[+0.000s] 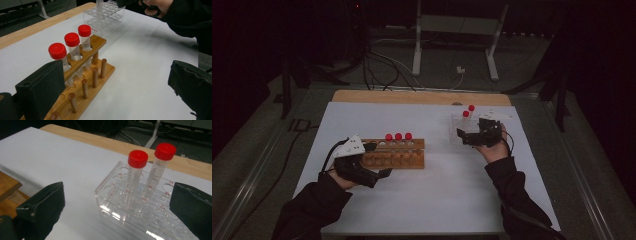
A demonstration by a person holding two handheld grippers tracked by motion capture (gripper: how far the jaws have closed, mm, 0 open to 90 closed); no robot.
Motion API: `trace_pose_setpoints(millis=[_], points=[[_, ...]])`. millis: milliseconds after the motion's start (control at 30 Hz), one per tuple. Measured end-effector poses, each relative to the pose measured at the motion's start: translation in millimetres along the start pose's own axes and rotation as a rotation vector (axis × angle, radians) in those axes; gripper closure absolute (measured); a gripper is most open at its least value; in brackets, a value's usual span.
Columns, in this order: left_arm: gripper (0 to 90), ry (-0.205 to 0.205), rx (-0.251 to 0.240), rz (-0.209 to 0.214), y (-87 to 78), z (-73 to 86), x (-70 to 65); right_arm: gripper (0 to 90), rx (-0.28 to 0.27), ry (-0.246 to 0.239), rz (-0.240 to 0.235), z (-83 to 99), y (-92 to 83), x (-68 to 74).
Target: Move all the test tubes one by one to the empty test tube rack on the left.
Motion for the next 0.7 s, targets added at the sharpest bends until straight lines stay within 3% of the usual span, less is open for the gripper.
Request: trace_pose_setpoints(millis=[167,367,700], points=[[1.6,0.002,0.003,0.002,0.6,0.9,0.0,5.0,0.012,0.027,0.019,2.3,6.4,-4.2],[1.6,-0.001,-0.003,0.0,-0.7,0.0,0.5,21.1,0.019,0.045,0.054,6.8,11.4,-10.4],[1.6,0.001,0.001,0.005,0.1,0.8,0.0,46.8,0.026,0.065,0.058,4.1,19.0,-17.7]])
Point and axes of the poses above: each handheld gripper's, and its own axes: y roughly forward along the jaws, z roughly out of its underside, x roughly to its left, the point moved 7 cm from there along y, roughly forward along the jaws, and after that the axes turned 2 degrees about y, right-handed, at the moved point
